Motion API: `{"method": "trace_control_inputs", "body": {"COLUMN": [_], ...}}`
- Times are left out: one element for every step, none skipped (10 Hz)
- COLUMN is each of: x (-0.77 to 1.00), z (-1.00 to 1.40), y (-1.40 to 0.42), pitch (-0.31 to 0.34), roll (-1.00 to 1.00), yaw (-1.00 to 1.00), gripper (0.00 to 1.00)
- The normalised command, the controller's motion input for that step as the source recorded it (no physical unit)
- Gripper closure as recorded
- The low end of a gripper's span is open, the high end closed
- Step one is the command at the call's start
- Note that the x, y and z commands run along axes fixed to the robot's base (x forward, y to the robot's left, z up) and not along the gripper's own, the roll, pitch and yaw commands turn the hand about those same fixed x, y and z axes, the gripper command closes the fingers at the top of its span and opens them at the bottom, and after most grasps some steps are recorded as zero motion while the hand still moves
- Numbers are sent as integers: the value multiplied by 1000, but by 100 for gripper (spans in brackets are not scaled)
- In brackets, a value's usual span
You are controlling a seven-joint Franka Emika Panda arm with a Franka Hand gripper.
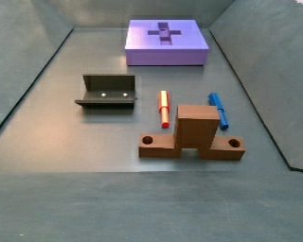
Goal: Pick up the green object. Move up. Move to above the board. Insert the green object.
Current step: Move to above the board, then insert the green object.
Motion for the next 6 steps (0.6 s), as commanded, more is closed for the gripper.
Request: {"method": "trace_control_inputs", "body": {"x": [71, 54, 20, 129, 129, 74], "z": [104, 66, 0, -91, -177, -306], "y": [-385, -211, 0, -126, -103, -117], "pitch": [156, 119, 0, -37, -87, -121], "roll": [31, 11, 0, 0, -61, -54], "yaw": [3, 4, 0, 0, 0, 0], "gripper": [100, 100, 100, 100, 100, 100]}}
